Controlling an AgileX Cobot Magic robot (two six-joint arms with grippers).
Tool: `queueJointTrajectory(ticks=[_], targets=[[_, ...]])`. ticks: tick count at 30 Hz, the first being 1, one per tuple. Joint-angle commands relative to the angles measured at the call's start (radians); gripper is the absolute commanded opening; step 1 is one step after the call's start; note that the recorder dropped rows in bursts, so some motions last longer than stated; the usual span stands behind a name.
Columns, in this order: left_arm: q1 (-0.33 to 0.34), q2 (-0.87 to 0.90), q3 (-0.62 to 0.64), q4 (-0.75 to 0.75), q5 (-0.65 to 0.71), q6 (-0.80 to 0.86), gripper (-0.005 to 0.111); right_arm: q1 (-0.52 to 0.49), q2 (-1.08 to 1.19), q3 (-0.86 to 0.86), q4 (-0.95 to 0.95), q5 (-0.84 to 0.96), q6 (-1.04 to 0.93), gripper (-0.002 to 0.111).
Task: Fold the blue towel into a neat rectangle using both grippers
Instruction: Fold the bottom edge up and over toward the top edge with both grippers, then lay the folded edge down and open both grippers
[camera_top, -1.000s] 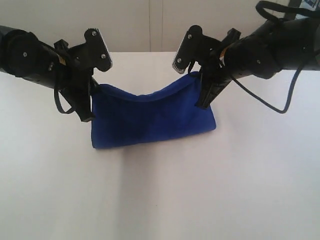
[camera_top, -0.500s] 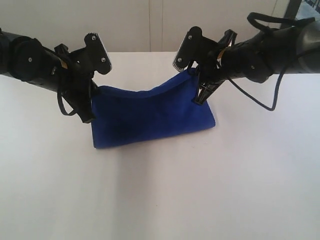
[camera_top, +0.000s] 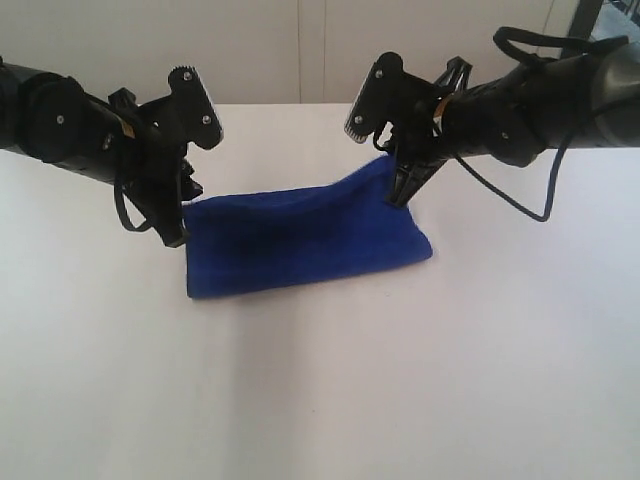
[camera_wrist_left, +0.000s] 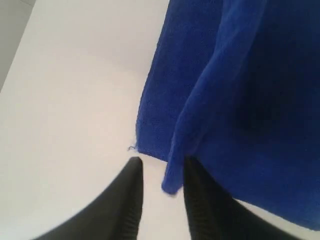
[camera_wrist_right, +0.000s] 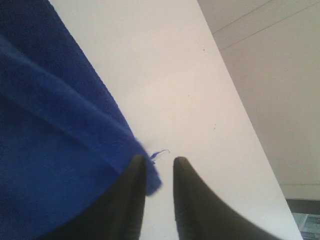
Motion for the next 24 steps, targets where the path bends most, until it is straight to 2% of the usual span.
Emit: queueJointTrajectory(ticks=[1,4,13,20,24], targets=[[0.003,0.002,-0.004,-0.009,0.022,-0.01,0.045,-0.011,0.001,-0.006,-0.003,-0.01,-0.002,0.032],[0.003,0.002,-0.004,-0.009,0.022,-0.01,0.046,-0.011,0.001,-0.006,-0.003,-0.01,-0.002,0.036],[0.003,0.002,-0.004,-0.009,0.034,-0.012,0.046,-0.011,0.001,-0.006,0.005,0.005,0.015,0.036],[0.003,-0.007,-0.004,-0.009,0.109,-0.138,0.045,-0.011,-0.065,-0.006,0.005,0.165,0.23,0.036],[0.003,-0.024,-0.004,-0.009,0.175,-0.274,0.025,-0.011,-0.109,-0.006,0.005,0.322,0.326,0.022]])
